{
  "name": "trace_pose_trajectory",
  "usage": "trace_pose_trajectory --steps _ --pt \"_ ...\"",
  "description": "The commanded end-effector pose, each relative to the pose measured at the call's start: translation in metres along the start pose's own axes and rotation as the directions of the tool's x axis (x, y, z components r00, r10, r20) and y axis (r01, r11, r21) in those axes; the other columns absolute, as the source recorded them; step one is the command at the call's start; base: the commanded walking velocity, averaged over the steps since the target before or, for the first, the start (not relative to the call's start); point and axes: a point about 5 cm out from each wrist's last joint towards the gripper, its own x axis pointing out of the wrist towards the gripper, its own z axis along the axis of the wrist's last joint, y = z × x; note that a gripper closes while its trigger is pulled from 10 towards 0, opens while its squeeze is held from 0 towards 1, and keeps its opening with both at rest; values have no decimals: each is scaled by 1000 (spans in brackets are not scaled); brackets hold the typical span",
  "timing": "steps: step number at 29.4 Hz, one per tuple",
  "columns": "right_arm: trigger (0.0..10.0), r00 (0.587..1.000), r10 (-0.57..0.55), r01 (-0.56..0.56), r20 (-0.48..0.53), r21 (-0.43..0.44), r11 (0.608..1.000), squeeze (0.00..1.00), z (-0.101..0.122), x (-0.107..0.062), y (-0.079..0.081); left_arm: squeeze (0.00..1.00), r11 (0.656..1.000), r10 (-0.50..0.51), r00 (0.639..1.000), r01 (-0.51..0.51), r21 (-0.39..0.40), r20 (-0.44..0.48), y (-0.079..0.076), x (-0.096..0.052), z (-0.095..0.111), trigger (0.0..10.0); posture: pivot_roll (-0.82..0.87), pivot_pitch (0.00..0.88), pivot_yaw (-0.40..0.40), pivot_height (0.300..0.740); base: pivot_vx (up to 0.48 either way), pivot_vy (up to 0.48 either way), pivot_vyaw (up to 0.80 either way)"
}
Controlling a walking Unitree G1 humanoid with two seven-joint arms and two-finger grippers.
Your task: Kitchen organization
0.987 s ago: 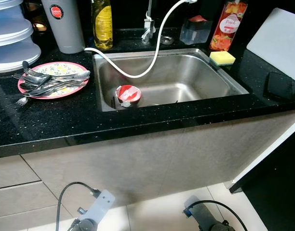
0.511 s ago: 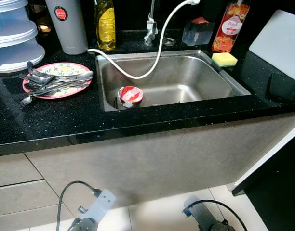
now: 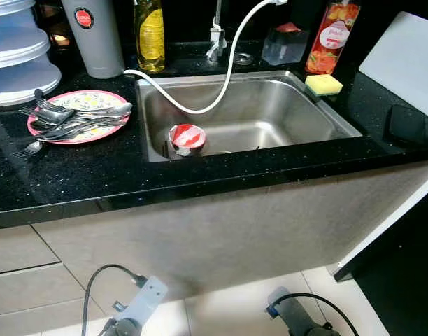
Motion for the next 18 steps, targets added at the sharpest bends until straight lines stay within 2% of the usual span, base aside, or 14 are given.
trace_pose_trajectory --steps 1,7,18 --pt "10000 1000 0 0 9 3 1000 0 4 0 -1 0 1000 0 1000 0 4 -4 0 0 0 10000 -26 0 -31 740 0 0 0" --pt "10000 999 2 -2 54 -1 1000 0 22 2 -4 0 1000 4 1000 -4 10 -8 2 0 -1 10000 -22 0 -39 740 0 0 0" --pt "10000 999 1 0 50 -7 1000 0 21 2 -7 0 1000 1 1000 0 8 -27 3 0 -6 10000 -27 0 -38 740 0 0 0"
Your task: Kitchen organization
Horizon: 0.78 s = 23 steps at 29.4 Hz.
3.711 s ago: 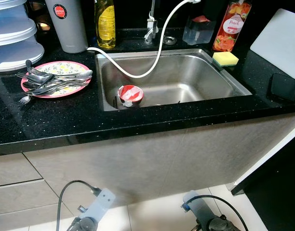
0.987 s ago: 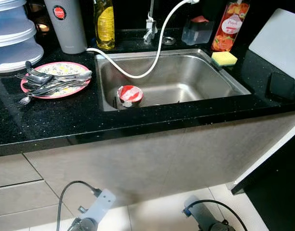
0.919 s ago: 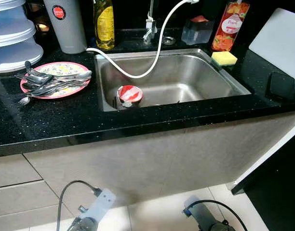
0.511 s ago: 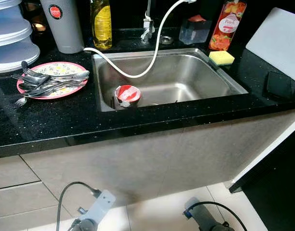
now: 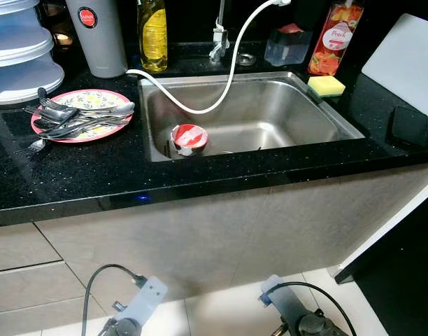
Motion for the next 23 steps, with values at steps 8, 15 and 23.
trace_pose_trajectory --steps 8,15,23 --pt "10000 1000 -6 6 -1 7 1000 0 -1 -1 -5 0 999 1 999 -2 -35 -33 2 -1 -9 10000 -32 0 -34 740 0 0 0" --pt "10000 1000 -1 1 2 13 1000 0 -2 -1 -4 0 998 -2 999 0 -60 -34 1 -1 -9 10000 -38 0 -36 740 0 0 0" --pt "10000 1000 -22 23 -15 51 998 0 -10 -2 -5 0 996 -1 999 -3 -88 -41 3 -1 -11 10000 -68 0 11 740 0 0 0"
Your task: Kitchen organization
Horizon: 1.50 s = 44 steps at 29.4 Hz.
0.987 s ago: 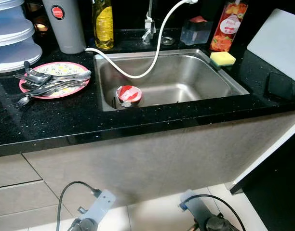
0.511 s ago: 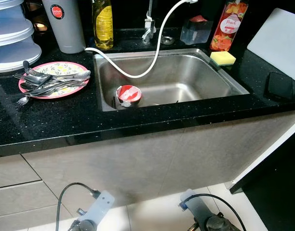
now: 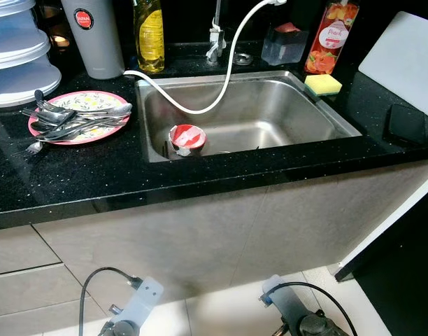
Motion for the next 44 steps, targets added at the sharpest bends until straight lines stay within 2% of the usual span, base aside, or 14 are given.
trace_pose_trajectory --steps 1,4,7,16,22,34,38,41,44 --pt "10000 1000 -14 15 -8 25 1000 0 -5 -1 -3 0 1000 -2 1000 2 -2 -19 3 0 -6 10000 -68 0 11 740 0 0 0" --pt "10000 1000 1 0 -14 41 999 0 -9 -1 4 0 1000 2 1000 -3 -27 -29 4 -1 -10 10000 -58 0 5 740 0 0 0" --pt "10000 1000 19 -19 -13 14 1000 0 -9 -1 7 0 1000 2 999 -3 -18 -35 5 -1 -13 10000 -46 0 2 740 0 0 0" --pt "10000 1000 -3 3 14 8 1000 0 5 0 -2 0 1000 -5 999 6 19 -40 4 -2 -17 10000 -42 0 0 740 0 0 0" --pt "10000 1000 -1 1 24 1 1000 0 9 1 -4 0 1000 -9 999 9 6 -35 2 -1 -12 10000 -30 0 -15 740 0 0 0" --pt "10000 1000 11 -11 12 -20 1000 0 7 1 -2 0 999 -6 999 8 54 -32 1 -2 -13 10000 7 0 -42 740 0 0 0" --pt "10000 1000 6 -6 27 11 1000 0 10 1 -1 0 997 -14 999 16 73 -32 0 -2 -14 10000 -11 0 -29 740 0 0 0" --pt "10000 1000 -5 4 29 47 999 0 9 1 -2 0 998 -17 999 20 67 -35 0 -2 -15 10000 -14 0 -30 740 0 0 0" --pt "10000 1000 1 -1 5 23 1000 0 -1 -1 -3 0 999 -17 999 19 39 -40 -1 -2 -17 10000 -15 0 -36 740 0 0 0"
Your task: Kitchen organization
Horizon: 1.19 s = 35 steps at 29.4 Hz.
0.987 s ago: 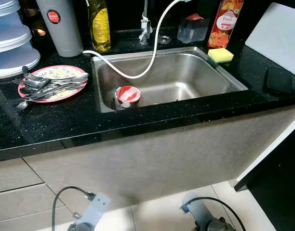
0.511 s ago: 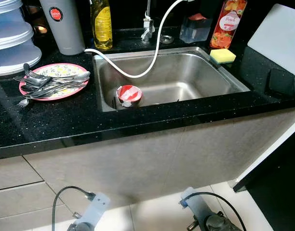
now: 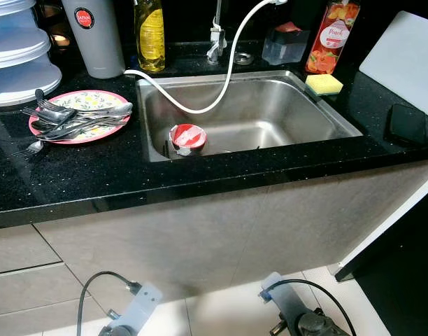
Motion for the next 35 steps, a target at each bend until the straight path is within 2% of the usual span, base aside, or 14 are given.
trace_pose_trajectory --steps 1,5,9,13,19,24,28,31,35 --pt "10000 1000 -8 8 -18 8 1000 0 -8 -2 -3 0 1000 -3 1000 2 -16 -13 0 -1 -6 10000 -15 0 -36 740 0 0 0" --pt "10000 1000 -10 10 -30 -11 1000 0 -11 -3 -5 0 1000 -1 1000 1 -25 -15 0 -1 -6 10000 -25 0 -37 740 0 0 0" --pt "10000 999 -32 33 -20 20 999 0 -9 -3 -9 0 1000 -8 1000 7 -27 -15 0 0 -5 10000 -30 0 -23 740 0 0 0" --pt "10000 999 -37 37 -8 56 998 0 -4 -2 -10 0 994 7 1000 -8 -106 -8 4 0 -1 10000 -8 0 -33 740 0 0 0" --pt "10000 1000 -31 31 -3 31 999 0 0 -2 -11 0 999 5 1000 -5 -44 3 1 0 2 10000 11 0 -45 740 0 0 0" --pt "10000 1000 -20 20 3 10 1000 0 4 -1 -10 0 999 8 1000 -8 -43 9 0 0 4 10000 8 0 -50 740 0 0 0" --pt "10000 1000 -22 22 5 11 1000 0 4 -1 -10 0 999 7 1000 -7 -36 12 -1 0 5 10000 8 0 -48 740 0 0 0" --pt "10000 1000 -30 30 4 23 999 0 3 -2 -13 0 1000 9 1000 -9 -2 27 -2 1 10 10000 0 0 -53 740 0 0 0" --pt "10000 1000 -28 28 1 20 999 0 2 -2 -13 0 1000 10 1000 -9 -5 30 -2 1 11 10000 -3 0 -56 740 0 0 0"
